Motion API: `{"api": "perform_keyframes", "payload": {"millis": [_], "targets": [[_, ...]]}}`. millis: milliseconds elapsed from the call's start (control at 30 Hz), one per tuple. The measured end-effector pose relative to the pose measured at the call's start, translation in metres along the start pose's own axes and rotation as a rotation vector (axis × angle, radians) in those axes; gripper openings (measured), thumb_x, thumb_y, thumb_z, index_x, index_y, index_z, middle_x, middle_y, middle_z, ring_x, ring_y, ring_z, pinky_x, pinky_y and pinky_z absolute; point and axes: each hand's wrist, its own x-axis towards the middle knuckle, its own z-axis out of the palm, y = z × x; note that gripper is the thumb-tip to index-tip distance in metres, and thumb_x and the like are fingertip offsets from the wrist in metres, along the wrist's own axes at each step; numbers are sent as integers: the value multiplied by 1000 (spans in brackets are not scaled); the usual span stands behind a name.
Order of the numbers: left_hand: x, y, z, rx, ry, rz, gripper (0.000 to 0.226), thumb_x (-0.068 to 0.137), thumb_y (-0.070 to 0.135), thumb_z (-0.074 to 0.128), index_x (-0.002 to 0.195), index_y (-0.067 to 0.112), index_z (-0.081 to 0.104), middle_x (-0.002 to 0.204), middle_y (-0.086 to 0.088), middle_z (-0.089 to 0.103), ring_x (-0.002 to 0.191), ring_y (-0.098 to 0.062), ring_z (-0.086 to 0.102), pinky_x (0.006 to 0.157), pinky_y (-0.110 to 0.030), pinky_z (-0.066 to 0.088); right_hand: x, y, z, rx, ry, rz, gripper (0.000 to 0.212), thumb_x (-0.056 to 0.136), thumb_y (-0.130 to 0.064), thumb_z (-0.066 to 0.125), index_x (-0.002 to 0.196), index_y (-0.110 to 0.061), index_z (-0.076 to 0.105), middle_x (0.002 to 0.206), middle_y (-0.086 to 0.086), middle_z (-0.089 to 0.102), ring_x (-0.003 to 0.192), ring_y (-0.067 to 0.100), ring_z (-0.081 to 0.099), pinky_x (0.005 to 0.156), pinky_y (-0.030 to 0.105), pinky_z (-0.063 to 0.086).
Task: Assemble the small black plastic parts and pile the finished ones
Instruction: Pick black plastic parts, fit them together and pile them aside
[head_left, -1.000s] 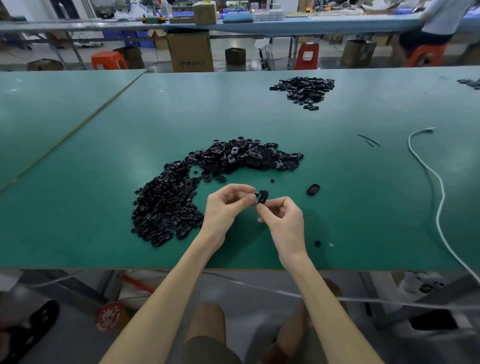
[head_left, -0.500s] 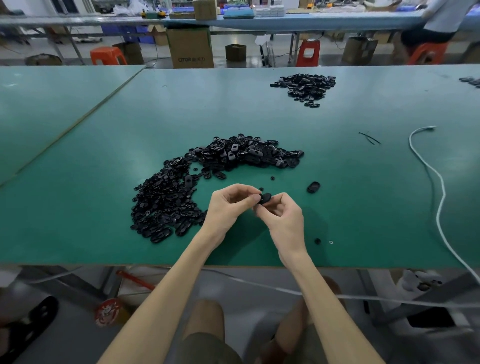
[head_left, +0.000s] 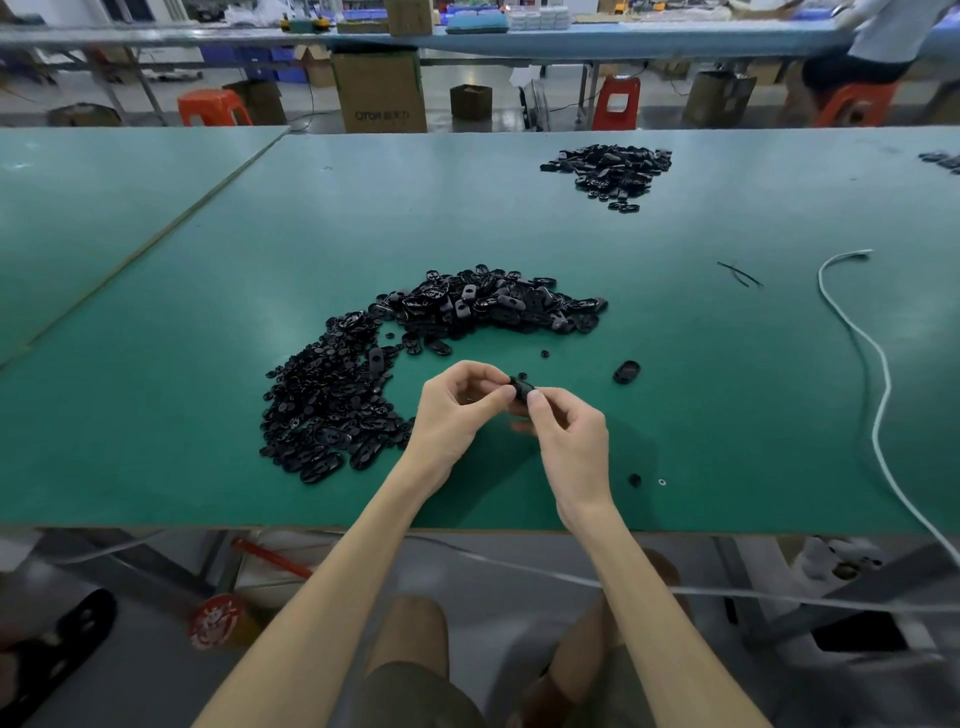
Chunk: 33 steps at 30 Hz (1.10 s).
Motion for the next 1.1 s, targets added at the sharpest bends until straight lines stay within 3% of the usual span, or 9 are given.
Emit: {"api": "perform_keyframes", "payload": {"millis": [400,567,767,933,1100], "targets": [[-1,0,0,31,8,-12,14,87,7,79,99,12,71,77,8,72,75,-6,66,73,-15,51,0,0,-2,56,29,3,10,102,-6,63,105,-9,72,94,5,78,85,18,77,73,35,62],[-1,1,1,94,21,-18,18,88,10,80,101,14,68,74,9,69,71,-7,62,70,-18,49,0,0,-3,24,31,-8,13,102,-5,62,102,-13,73,86,2,77,78,17,75,72,32,62],[-1,1,5,194,42,-6,19,87,18,81,100,16,68,75,4,65,68,-9,55,65,-22,46,1,2,-4,6,35,-9,15,102,-4,61,100,-12,73,80,1,75,70,11,71,69,25,58],[-1,0,2,229,14,22,16,85,22,84,99,22,76,98,-2,72,84,-10,60,78,-23,49,2,3,-6,48,54,7,14,104,-4,58,105,-6,71,79,-1,74,67,9,67,67,26,56],[-3,0,3,132,-64,0,6,87,22,82,91,19,78,85,-9,76,75,-11,64,73,-20,50,1,4,-7,76,64,2,13,104,-5,58,102,-5,70,77,-1,73,67,8,65,64,24,54]]}}
